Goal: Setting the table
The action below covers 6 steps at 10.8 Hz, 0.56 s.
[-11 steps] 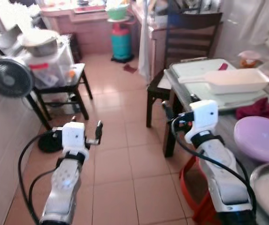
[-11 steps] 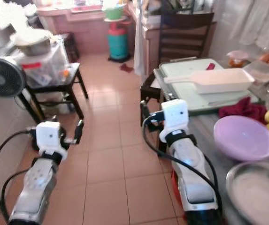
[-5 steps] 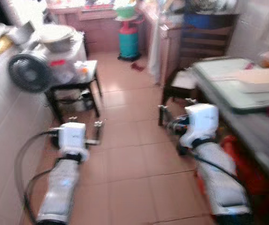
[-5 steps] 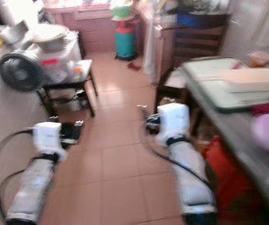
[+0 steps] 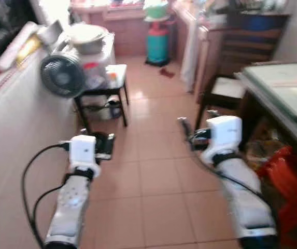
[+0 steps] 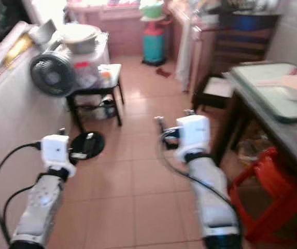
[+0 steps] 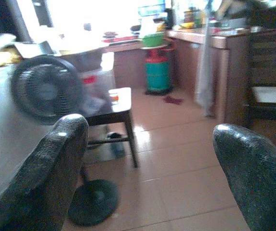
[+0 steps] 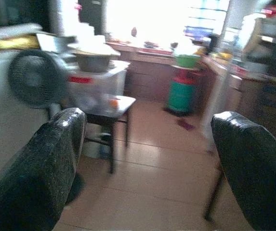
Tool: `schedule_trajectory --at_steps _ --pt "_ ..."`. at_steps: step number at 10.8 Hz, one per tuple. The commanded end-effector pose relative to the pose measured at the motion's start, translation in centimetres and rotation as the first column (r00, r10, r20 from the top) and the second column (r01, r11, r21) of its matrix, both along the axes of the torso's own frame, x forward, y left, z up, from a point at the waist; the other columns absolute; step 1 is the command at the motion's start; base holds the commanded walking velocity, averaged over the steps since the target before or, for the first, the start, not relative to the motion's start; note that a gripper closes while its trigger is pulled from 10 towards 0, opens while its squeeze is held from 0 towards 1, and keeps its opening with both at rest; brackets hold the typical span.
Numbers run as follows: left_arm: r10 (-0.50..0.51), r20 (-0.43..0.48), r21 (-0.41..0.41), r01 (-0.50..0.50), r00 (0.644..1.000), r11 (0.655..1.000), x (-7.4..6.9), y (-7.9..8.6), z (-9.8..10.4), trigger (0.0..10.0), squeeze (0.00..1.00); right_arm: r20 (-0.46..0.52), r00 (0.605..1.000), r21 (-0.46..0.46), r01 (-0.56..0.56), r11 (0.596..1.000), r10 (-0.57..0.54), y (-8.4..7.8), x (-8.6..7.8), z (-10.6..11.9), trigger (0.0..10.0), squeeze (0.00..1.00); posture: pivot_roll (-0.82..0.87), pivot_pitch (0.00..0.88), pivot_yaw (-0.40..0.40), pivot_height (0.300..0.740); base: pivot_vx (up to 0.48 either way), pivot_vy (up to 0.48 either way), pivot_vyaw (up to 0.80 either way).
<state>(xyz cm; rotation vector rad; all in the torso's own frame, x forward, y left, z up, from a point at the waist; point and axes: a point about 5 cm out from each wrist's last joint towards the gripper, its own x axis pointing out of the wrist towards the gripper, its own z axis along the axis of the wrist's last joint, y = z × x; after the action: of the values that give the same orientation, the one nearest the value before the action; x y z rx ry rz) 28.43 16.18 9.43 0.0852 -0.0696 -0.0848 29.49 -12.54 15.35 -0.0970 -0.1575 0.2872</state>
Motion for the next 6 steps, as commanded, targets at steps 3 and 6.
schedule_trajectory --at_steps 3,6 --pt "0.042 -0.088 -0.023 -0.044 0.995 0.999 -0.1 0.1 -2.3 10.0 0.00 -0.047 0.998 -0.039 0.028 0.999 -0.030 -1.2 0.6 -1.7 10.0 0.00 -0.01 0.000 0.037 0.740 0.000 0.000 0.00" --pt "0.023 -0.450 -0.010 -0.031 0.893 0.999 -1.7 0.6 -9.9 10.0 0.00 -0.391 0.902 -0.093 0.158 0.983 -0.182 -3.9 1.1 -9.7 10.0 0.00 -0.01 0.000 0.010 0.740 0.000 0.000 0.00"
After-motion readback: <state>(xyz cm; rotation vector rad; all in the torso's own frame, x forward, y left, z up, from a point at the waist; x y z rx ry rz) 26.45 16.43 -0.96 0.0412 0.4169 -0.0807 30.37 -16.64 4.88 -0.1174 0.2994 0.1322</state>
